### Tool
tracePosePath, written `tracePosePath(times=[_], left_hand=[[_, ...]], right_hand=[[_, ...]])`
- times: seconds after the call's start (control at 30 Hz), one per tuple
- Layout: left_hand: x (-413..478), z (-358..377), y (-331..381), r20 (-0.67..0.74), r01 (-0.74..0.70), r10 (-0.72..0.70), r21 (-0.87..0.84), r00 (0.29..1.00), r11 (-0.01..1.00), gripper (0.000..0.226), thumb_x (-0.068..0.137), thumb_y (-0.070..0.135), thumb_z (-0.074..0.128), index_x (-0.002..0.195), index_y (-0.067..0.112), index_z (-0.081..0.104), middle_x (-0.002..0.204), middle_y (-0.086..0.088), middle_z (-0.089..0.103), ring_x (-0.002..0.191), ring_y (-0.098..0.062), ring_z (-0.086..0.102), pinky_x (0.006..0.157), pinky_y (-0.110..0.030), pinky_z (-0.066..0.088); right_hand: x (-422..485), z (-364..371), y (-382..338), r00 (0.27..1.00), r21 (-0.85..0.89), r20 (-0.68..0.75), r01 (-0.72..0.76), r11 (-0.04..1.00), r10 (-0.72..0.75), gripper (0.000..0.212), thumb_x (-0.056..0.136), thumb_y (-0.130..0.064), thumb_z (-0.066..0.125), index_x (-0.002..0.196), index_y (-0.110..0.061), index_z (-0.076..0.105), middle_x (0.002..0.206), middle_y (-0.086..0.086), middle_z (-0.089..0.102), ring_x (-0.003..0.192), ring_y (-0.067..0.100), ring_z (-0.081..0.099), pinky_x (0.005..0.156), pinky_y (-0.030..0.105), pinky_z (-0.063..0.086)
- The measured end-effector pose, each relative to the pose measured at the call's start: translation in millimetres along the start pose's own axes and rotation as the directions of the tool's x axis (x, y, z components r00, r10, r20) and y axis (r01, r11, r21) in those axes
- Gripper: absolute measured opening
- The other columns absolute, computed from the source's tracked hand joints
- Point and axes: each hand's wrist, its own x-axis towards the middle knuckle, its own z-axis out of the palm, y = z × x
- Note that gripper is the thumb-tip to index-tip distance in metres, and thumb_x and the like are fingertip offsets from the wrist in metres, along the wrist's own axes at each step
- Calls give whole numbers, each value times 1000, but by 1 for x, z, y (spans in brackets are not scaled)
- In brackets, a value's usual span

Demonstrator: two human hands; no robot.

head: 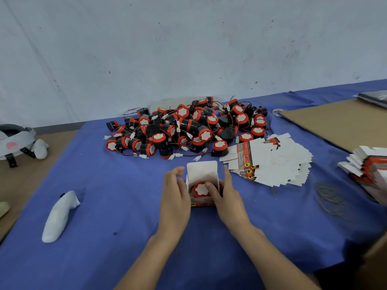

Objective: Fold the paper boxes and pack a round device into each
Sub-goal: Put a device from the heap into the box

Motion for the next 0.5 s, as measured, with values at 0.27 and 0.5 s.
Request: tracePosePath(times=[0.27,0.5], left_hand=[[17,-1,-14,311,349,-296,-130,903,928,24,103,29,52,125,22,57,114,0,63,98,-7,62,67,-9,48],[18,-3,-17,265,286,-232,-187,936,940,16,100,15,56,111,26,63,105,11,67,89,6,59,71,-5,45]], right_hand=[[-5,-1,1,1000,76,0,23,997,-23,37,83,-74,44,108,-48,34,105,-25,60,100,6,65,71,24,54],[-14,-1,-4,982,-186,88,178,966,-164,50,88,-82,18,112,-44,40,117,-19,57,99,8,62,80,39,55]])
